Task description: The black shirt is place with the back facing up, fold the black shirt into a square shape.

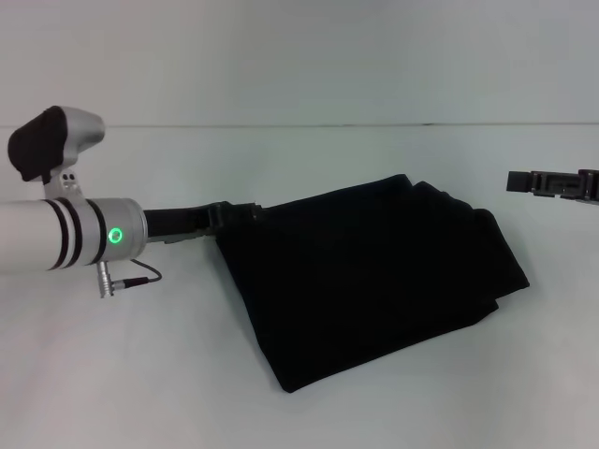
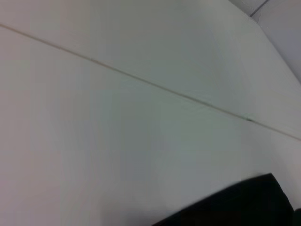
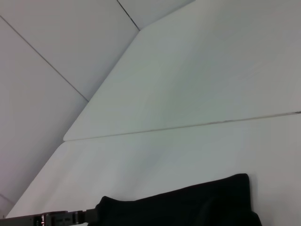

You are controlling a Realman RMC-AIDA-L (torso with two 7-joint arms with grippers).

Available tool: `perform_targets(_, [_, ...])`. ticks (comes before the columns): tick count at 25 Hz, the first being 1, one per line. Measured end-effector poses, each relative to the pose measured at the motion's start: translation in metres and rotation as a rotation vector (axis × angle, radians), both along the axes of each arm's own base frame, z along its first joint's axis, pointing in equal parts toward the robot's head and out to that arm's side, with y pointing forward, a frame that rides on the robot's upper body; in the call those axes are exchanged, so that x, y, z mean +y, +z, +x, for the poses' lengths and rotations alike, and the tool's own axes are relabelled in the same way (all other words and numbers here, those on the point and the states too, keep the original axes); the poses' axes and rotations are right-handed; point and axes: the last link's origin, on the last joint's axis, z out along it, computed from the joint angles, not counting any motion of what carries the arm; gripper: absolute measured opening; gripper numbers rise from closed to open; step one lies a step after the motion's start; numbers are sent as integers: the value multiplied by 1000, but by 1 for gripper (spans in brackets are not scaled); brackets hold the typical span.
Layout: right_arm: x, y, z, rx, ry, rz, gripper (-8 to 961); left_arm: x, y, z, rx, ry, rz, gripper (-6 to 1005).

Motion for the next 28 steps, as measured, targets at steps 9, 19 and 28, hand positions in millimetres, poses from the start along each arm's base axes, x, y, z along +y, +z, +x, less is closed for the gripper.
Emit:
perform_targets(9, [-2, -3, 2, -5, 2, -9, 837, 3, -1, 4, 46, -55, 29, 688])
perform_targets(19, [-4, -11, 7, -33, -16, -22, 796, 11, -1, 18, 52, -107, 26, 456])
perform_targets(28, [-3, -13, 8, -41, -19, -12, 755, 15, 0, 26, 48, -124, 14, 55])
